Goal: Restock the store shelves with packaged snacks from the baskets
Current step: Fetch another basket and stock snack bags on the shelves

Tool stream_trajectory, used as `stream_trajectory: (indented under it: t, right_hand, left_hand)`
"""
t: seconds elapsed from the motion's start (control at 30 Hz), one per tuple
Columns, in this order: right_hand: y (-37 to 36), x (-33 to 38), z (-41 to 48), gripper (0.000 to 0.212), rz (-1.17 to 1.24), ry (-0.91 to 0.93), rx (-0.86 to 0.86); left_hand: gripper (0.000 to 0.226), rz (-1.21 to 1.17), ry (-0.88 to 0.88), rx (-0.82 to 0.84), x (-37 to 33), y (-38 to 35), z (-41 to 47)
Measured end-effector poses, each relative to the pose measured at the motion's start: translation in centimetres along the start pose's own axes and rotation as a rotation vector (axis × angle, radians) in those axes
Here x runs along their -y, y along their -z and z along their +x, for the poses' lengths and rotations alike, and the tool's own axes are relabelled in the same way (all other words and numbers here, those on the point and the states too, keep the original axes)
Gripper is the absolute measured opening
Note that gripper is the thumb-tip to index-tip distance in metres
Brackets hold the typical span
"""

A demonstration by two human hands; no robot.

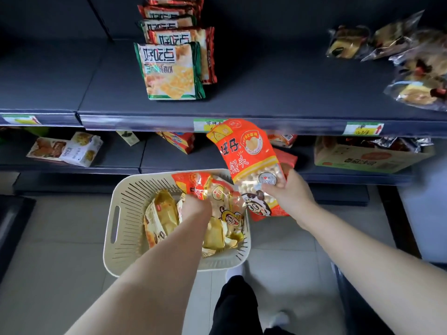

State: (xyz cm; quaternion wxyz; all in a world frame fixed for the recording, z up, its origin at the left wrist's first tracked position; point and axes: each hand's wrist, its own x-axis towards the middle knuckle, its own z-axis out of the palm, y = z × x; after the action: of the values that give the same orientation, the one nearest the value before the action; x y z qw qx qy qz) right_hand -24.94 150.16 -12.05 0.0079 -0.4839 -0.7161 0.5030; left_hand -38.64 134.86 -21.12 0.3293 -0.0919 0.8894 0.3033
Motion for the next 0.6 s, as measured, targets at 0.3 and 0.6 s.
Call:
stream_trajectory:
  t: [0.3, 0.6]
  right_hand:
    - [0.6, -0.7, -0.1, 0.029, 0.068, -0.082, -0.081]
    - [1.7, -2.3, -0.9, 0.031, 0.134, -0.095, -0.123]
  left_hand:
    - [0.07, -0.189, 0.335, 0.313, -4.9, -0.5, 0.8]
    - [0.04, -0.157, 0.31, 0.193, -3.3, -3.4, 3.6]
